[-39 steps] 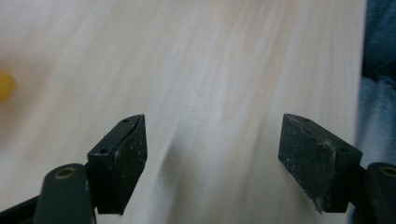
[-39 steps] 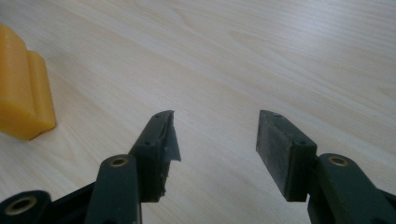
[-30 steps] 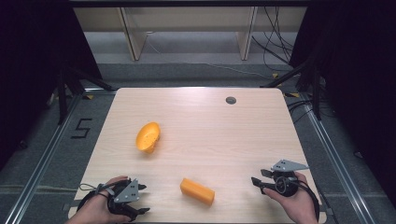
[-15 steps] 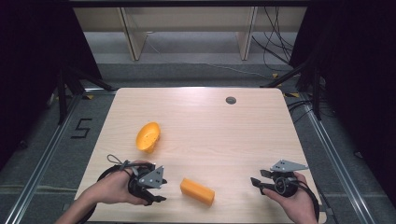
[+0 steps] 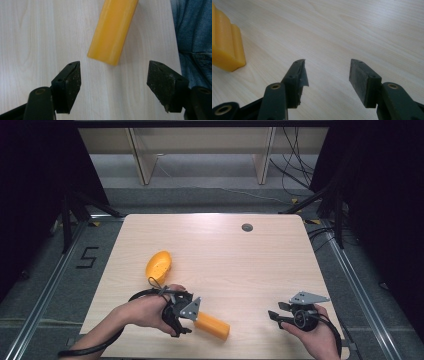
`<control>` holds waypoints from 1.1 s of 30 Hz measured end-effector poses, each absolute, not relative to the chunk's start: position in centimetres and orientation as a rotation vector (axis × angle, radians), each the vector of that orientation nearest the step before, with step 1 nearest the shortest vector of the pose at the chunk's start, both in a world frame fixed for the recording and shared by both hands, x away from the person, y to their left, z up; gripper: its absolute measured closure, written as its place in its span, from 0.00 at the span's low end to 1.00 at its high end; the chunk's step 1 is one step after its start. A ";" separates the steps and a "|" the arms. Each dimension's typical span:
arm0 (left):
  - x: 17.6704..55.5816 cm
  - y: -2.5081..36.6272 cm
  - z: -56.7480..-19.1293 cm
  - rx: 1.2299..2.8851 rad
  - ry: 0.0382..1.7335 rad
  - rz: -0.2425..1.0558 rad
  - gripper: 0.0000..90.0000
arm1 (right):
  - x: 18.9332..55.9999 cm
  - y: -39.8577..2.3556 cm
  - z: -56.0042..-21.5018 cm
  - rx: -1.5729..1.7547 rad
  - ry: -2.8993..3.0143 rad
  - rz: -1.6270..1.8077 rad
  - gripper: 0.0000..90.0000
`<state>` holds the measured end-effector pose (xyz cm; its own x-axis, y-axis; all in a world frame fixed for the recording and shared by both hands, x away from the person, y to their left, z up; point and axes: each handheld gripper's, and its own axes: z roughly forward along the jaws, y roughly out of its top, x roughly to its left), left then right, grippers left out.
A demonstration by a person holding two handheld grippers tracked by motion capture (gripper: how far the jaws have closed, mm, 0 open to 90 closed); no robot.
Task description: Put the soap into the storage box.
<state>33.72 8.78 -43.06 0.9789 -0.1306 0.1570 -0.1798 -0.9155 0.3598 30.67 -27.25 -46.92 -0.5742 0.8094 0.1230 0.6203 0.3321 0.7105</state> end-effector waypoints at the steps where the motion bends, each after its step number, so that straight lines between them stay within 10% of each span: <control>1: 33.8 8.3 -43.1 2.747 -0.248 0.181 0.29 | 30.8 -27.4 -46.9 1.252 2.346 1.069 0.52; 33: 35.2 1.2 -44.9 2.915 -0.546 0.084 0.38 | 30.8 -27.3 -47.1 1.223 2.368 1.073 0.52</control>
<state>35.18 1.21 -44.90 0.9312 -0.3540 0.0873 -0.3638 -0.9175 0.1609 30.85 -27.34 -47.09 -0.6084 0.7881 0.0933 0.5899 0.3705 0.7175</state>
